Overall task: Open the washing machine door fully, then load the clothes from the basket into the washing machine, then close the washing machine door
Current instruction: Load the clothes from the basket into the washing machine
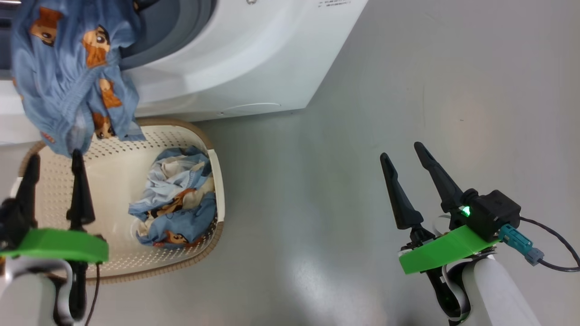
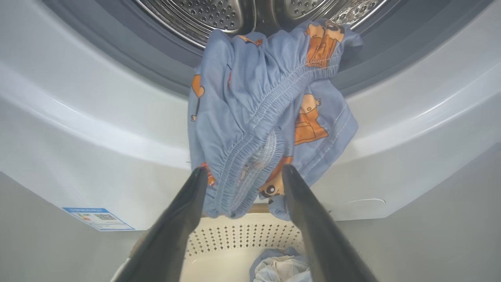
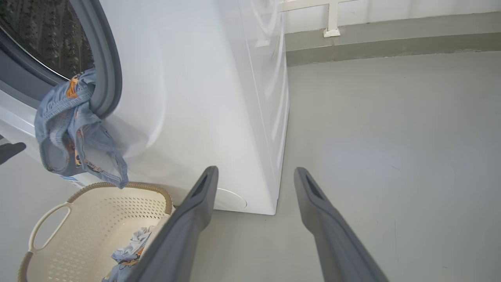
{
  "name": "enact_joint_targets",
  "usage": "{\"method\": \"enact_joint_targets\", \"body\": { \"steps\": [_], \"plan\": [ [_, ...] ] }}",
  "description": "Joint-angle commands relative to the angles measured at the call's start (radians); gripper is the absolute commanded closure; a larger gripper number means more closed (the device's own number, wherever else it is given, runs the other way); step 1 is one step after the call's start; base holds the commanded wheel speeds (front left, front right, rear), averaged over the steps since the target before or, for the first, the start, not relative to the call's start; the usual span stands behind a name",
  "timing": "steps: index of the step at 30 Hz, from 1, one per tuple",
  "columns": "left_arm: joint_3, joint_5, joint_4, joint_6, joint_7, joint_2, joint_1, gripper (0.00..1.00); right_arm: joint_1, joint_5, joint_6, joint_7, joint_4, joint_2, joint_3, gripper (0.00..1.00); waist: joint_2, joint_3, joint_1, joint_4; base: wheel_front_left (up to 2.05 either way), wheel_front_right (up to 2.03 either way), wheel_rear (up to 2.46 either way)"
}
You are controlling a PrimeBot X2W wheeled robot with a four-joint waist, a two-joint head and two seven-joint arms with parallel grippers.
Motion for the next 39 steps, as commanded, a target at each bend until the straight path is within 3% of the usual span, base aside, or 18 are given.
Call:
{"method": "enact_joint_targets", "body": {
  "steps": [1, 12, 25, 34, 35, 36, 37, 39],
  "plan": [
    [0.027, 0.008, -0.005, -0.006, 0.002, 0.035, -0.026, 0.0, 0.013, 0.005, 0.001, -0.005, -0.023, 0.006, 0.025, 0.0, -0.0001, 0.007, 0.0, -0.005, 0.0, 0.0, 0.0],
    [0.0, -0.011, 0.13, -0.057, 0.021, 0.054, -0.162, 0.0, 0.002, 0.008, 0.001, -0.005, -0.029, 0.006, 0.027, 0.0, -0.0001, 0.052, 0.0, -0.028, 0.0, 0.0, 0.0],
    [-0.017, -0.048, 0.28, -0.114, 0.006, 0.03, -0.342, 0.0, -0.019, 0.012, 0.001, -0.005, -0.036, 0.006, 0.032, 0.0, -0.0001, 0.131, 0.0, -0.051, 0.0, 0.0, 0.0],
    [-0.001, -0.065, 0.377, -0.123, -0.002, 0.028, -0.442, 0.0, -0.028, 0.024, 0.001, -0.005, -0.025, 0.006, 0.042, 0.0, -0.0001, 0.15, 0.0, -0.067, 0.0, 0.0, 0.0],
    [0.004, -0.07, 0.386, -0.125, -0.003, 0.027, -0.45, 0.04, -0.028, 0.026, 0.001, -0.005, -0.025, 0.006, 0.042, 0.0, -0.0001, 0.149, 0.0, -0.068, 0.0, 0.0, 0.0],
    [0.003, -0.068, 0.397, -0.127, -0.003, 0.03, -0.456, 0.55, -0.027, 0.027, 0.001, -0.005, -0.024, 0.006, 0.041, 0.0, -0.0001, 0.149, 0.0, -0.069, 0.0, 0.0, 0.0],
    [0.007, -0.072, 0.405, -0.131, -0.004, 0.029, -0.463, 0.98, -0.027, 0.027, 0.001, -0.005, -0.024, 0.006, 0.041, 0.0, -0.0001, 0.147, 0.0, -0.07, 0.0, 0.0, 0.0],
    [0.009, -0.071, 0.421, -0.135, -0.005, 0.03, -0.472, 1.0, -0.025, 0.027, 0.001, -0.005, -0.022, 0.006, 0.038, 0.0, -0.0001, 0.144, 0.0, -0.069, 0.0, 0.0, 0.0]
  ]
}}
